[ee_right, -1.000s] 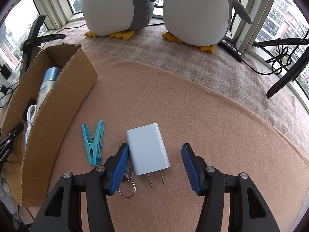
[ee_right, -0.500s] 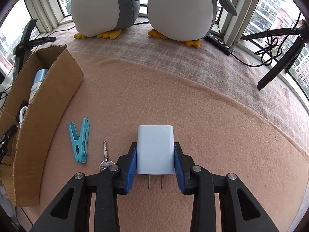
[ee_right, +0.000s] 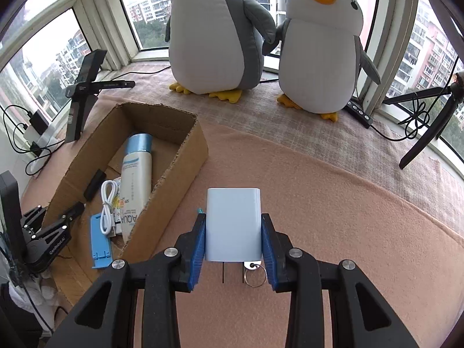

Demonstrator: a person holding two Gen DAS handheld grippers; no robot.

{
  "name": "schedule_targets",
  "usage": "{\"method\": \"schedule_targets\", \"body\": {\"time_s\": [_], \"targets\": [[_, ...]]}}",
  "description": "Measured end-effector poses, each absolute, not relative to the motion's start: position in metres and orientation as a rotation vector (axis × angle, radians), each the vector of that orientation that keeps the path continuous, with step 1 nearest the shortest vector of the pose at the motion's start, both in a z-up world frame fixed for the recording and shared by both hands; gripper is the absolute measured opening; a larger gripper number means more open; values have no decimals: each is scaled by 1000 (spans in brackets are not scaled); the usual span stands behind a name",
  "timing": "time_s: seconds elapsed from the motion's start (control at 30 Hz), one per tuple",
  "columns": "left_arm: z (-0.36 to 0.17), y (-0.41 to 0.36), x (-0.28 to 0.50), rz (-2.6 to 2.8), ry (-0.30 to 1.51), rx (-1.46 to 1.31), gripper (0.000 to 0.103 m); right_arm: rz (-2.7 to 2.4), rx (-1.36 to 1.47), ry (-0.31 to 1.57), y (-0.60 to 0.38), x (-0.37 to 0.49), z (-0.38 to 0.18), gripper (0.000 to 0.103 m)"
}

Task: Organize rigid objects
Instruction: 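Carry the white charger plug into the box and open the right gripper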

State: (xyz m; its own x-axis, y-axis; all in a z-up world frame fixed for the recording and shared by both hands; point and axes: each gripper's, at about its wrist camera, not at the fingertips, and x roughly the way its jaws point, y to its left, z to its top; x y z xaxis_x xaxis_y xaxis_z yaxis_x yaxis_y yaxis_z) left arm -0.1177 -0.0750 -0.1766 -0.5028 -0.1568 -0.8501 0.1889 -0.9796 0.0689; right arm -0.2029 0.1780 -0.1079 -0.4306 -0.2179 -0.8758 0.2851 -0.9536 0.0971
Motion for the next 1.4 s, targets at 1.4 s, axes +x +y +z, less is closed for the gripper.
{"method": "schedule_targets", "body": {"time_s": [1.4], "targets": [[-177,-74,-119,-2564,51,1442,24,-2237,1438,138,56,-215,-123,40]]}}
